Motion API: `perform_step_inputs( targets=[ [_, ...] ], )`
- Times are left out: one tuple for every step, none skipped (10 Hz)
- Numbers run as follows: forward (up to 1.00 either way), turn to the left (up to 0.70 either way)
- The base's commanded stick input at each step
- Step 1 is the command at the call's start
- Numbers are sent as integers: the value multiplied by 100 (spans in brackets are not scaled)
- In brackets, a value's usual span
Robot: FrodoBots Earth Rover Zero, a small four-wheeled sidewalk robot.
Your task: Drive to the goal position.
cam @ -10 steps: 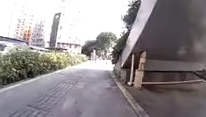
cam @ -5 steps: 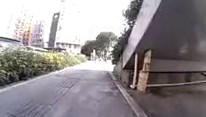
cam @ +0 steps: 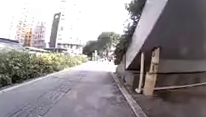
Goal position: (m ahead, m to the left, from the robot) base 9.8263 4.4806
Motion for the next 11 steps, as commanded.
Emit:
perform_step_inputs(
  targets=[
    [45, 12],
    [45, 2],
    [45, 0],
    [45, 0],
    [45, 0],
    [45, 0],
    [45, 0],
    [45, 0],
    [45, 0],
    [45, 0],
    [45, 0]
  ],
)
